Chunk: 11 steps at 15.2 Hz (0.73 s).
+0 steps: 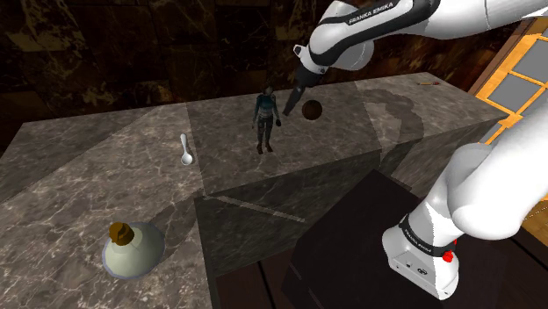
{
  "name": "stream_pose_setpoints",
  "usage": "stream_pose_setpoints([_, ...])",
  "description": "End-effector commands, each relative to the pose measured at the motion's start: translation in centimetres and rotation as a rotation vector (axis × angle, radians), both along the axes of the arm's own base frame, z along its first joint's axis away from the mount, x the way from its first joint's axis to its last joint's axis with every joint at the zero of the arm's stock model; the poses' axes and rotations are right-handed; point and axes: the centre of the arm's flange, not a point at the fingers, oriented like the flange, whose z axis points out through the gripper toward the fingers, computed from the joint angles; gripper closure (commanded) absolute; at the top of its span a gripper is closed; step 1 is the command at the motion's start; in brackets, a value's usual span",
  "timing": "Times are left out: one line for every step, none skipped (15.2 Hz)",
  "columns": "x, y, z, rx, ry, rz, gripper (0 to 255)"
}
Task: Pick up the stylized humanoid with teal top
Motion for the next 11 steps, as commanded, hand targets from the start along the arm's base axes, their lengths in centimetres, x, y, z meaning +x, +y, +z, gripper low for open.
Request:
stream_pose_setpoints([1.7, 0.4, -1.5, 0.024, -0.01, 0.039, 0])
stream_pose_setpoints([2.6, 0.7, -2.4, 0.035, -0.015, 0.058, 0])
stream_pose_setpoints([2.9, 0.8, -2.7, 0.038, -0.016, 0.064, 0])
stream_pose_setpoints([2.9, 0.8, -3.2, 0.038, -0.016, 0.064, 0])
stream_pose_setpoints([2.9, 0.8, -3.7, 0.038, -0.016, 0.064, 0])
stream_pose_setpoints([2.9, 0.8, -4.2, 0.038, -0.016, 0.064, 0])
stream_pose_setpoints([2.9, 0.8, -4.8, 0.038, -0.016, 0.064, 0])
stream_pose_setpoints([2.9, 0.8, -5.3, 0.038, -0.016, 0.064, 0])
stream_pose_setpoints([2.9, 0.8, -5.8, 0.038, -0.016, 0.064, 0])
stream_pose_setpoints([2.9, 0.8, -6.7, 0.038, -0.016, 0.064, 0])
stream_pose_setpoints([2.9, 0.8, -6.7, 0.038, -0.016, 0.064, 0])
